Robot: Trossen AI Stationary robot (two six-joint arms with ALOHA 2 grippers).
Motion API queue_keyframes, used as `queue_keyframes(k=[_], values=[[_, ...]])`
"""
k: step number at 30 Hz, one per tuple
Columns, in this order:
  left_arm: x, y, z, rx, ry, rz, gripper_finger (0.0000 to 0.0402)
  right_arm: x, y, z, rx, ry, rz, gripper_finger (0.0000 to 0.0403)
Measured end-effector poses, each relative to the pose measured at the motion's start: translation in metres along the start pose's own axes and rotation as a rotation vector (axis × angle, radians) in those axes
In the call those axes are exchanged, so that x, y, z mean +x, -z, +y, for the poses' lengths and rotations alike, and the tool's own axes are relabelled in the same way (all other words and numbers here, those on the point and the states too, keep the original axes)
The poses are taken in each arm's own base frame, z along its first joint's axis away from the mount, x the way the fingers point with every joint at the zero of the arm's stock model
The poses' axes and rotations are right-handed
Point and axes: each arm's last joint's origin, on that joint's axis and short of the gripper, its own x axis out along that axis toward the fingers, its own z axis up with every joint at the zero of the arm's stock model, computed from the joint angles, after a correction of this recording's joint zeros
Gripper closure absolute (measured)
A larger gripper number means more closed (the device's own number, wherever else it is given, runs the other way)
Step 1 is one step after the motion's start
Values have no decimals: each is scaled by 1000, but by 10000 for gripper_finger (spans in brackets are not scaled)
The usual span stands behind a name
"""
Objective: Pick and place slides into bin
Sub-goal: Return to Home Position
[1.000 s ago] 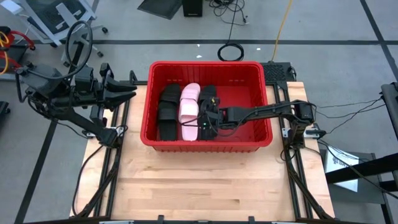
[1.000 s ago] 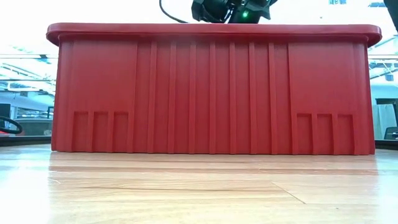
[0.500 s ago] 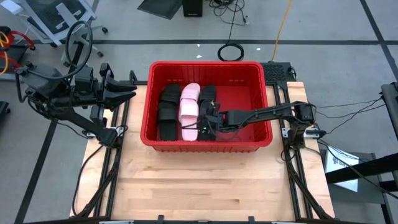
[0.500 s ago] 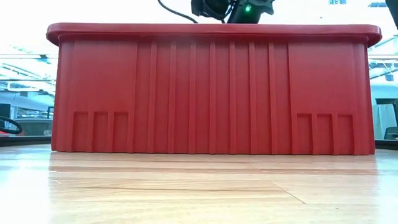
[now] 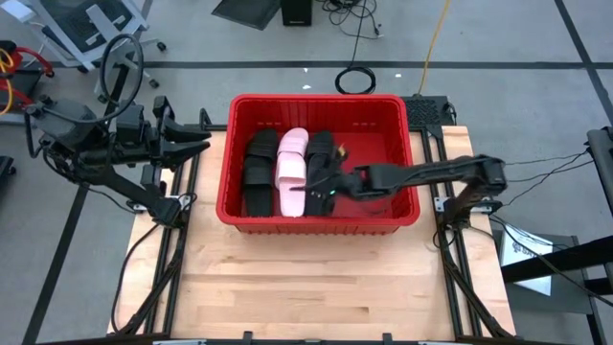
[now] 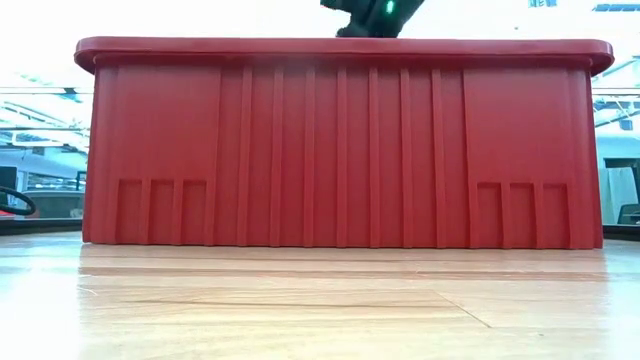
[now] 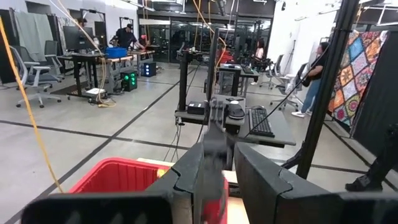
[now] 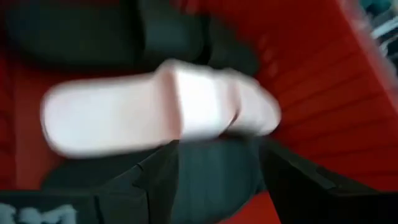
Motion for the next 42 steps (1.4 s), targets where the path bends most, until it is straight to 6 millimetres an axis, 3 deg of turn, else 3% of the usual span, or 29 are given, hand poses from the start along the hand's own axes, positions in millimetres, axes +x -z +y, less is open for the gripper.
queue_keyframes(k=[6,13,22,34,42], values=[[0,0,0,22,-5,-1,314,-49,-23,-36,173,32,-277,197],[1,0,3,47,-30,-3,314,-115,-47,-70,397,-22,-720,197],[3,-2,8,35,-74,-20,314,-192,-55,-89,558,-161,-1179,197],[1,-3,8,28,-33,-26,314,-248,-42,-85,576,-271,-1332,197],[-35,-10,18,10,8,-76,314,-277,-20,-102,572,-307,-1336,197]])
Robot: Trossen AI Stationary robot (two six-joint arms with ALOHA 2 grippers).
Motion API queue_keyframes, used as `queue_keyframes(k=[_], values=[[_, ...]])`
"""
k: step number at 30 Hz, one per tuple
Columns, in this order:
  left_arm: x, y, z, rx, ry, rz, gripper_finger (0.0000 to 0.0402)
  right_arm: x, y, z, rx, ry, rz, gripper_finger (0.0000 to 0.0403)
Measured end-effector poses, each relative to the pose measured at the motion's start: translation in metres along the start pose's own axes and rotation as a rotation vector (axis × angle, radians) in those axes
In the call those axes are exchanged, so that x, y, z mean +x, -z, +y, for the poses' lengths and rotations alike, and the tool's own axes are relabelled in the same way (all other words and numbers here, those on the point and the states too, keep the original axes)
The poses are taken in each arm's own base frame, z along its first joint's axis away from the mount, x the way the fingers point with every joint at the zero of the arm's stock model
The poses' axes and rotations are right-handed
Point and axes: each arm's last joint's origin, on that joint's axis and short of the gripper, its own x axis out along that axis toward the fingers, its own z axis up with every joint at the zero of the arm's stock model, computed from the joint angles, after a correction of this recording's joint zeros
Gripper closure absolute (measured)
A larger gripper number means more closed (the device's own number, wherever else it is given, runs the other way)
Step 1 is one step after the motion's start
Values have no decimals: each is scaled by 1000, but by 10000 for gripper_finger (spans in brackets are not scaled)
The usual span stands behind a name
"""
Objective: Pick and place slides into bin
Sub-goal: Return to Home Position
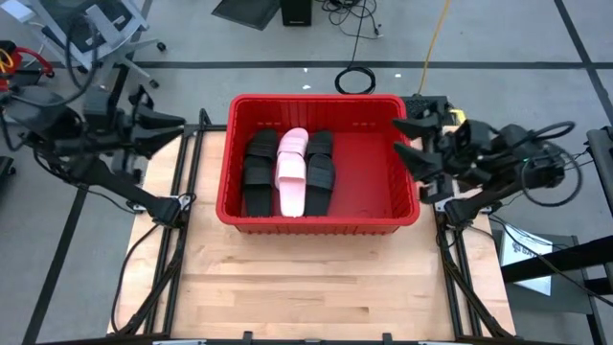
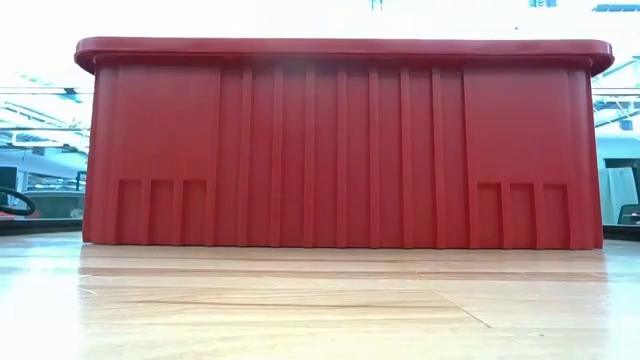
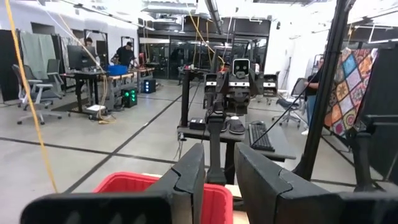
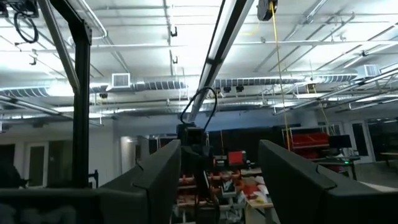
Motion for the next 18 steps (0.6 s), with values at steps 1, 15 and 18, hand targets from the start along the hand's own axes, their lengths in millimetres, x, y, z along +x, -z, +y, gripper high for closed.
queue_keyframes(k=[1,15,18], values=[[-5,0,2,4,1,3,314,-3,-3,-2,-1,0,2,197],[-24,-2,11,-31,-10,-16,314,-16,-24,-9,-42,6,-63,197],[-22,-2,10,-36,-10,-15,314,-15,-22,-8,-43,6,-59,197]])
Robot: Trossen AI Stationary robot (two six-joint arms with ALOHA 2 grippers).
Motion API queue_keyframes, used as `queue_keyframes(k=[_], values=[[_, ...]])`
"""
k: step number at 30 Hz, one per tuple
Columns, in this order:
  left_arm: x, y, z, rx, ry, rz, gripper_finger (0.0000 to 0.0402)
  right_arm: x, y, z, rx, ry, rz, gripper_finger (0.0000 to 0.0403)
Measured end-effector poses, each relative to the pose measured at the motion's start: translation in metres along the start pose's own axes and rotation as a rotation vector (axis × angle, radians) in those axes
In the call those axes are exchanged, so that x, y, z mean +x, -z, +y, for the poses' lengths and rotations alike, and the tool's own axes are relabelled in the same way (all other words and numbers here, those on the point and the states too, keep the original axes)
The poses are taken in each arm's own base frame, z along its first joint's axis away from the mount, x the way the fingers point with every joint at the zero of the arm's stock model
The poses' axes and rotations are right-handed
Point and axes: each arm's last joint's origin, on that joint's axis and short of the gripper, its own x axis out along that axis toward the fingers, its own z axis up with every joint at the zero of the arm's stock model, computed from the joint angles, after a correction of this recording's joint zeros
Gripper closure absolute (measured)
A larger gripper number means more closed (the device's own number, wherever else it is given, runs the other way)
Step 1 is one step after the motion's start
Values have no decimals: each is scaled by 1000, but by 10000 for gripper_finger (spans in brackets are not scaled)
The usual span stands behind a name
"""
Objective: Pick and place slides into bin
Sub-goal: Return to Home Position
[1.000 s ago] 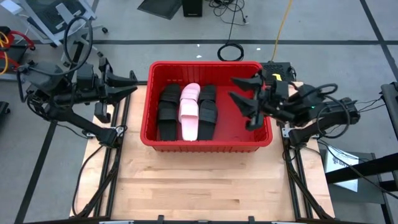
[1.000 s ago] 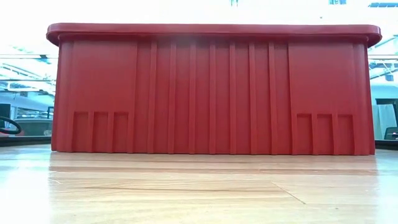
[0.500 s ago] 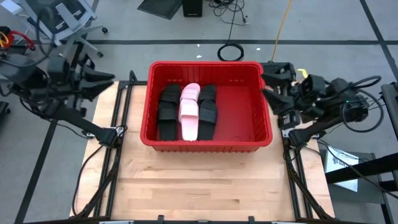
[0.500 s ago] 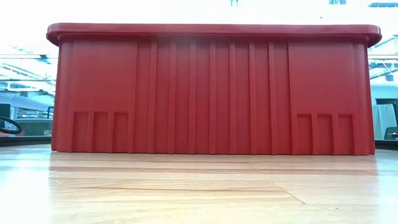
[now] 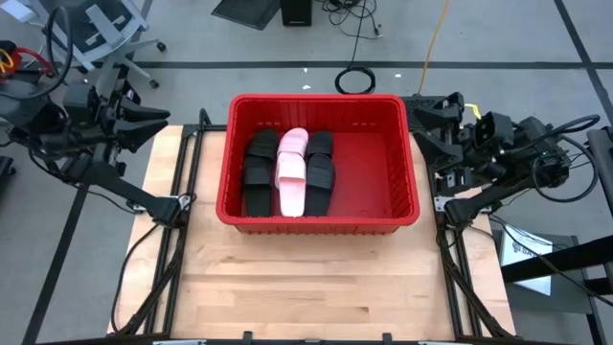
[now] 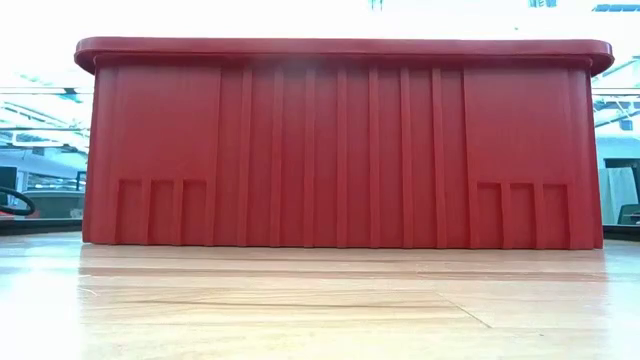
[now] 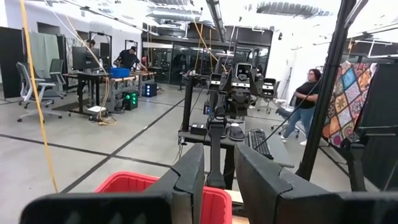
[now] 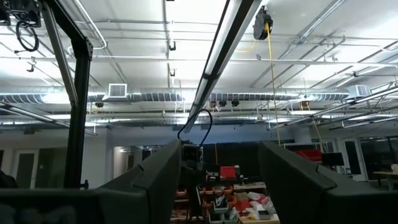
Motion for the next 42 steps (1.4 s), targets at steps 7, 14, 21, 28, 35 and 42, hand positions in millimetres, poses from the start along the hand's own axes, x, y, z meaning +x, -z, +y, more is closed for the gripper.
queue_keyframes(k=[7,14,21,28,35,42], values=[[2,0,-1,9,0,-3,314,-1,-4,-2,0,15,-25,197],[2,8,1,64,-34,73,314,-7,-8,-10,-15,190,14,197],[-3,7,3,62,-25,65,314,-17,-12,-14,-35,170,77,197],[-23,7,12,87,-27,31,314,-29,-19,-20,-33,163,109,197],[-35,38,21,41,-91,42,314,-46,-7,-24,-62,152,167,197],[-29,87,22,16,-70,-10,314,-88,33,-33,20,174,66,197]])
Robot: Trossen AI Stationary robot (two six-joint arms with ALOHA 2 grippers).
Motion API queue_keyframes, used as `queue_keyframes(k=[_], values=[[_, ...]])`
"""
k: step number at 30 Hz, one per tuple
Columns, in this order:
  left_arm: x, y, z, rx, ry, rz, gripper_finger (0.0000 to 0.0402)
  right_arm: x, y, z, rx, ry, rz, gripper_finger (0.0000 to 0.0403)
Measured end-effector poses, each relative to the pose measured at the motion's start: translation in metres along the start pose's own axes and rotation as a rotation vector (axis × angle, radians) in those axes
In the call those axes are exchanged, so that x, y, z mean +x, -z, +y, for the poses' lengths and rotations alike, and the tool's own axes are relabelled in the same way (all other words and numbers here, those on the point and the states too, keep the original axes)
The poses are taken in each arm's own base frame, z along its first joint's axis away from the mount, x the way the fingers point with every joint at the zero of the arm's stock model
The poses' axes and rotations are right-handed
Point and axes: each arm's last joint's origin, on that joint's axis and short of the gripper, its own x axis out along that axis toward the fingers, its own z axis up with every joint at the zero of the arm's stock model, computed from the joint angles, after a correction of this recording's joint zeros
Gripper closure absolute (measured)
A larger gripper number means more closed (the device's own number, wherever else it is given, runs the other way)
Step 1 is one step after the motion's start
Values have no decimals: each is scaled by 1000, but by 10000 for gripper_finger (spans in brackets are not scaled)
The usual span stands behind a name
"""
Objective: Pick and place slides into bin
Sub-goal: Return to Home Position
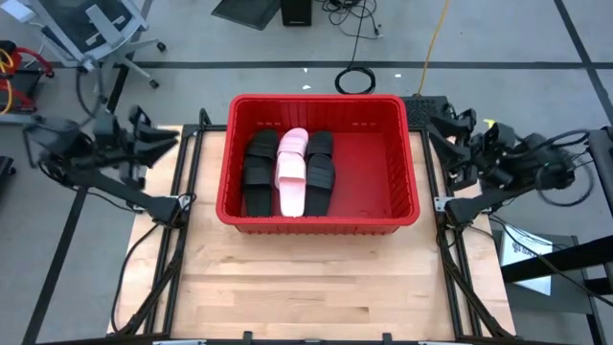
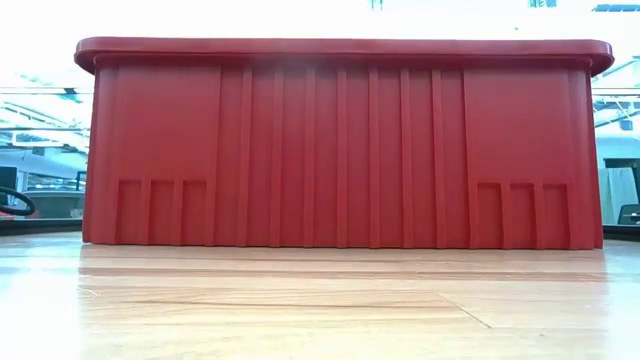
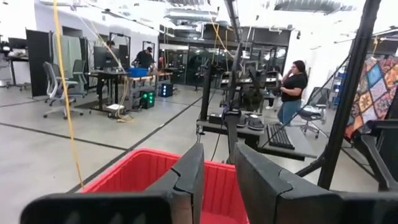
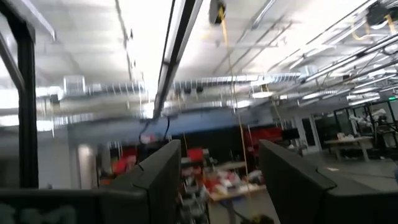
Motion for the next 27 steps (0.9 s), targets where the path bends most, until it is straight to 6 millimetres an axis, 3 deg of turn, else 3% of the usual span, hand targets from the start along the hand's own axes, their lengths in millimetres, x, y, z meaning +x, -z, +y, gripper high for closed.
queue_keyframes(k=[12,16,27], values=[[0,104,6,-84,31,-155,314,-79,101,-34,230,37,-350,197],[-5,125,9,-116,54,-224,314,-96,118,-39,243,-17,-423,197],[-15,178,18,-163,59,-222,314,-118,156,-50,296,41,-355,197]])
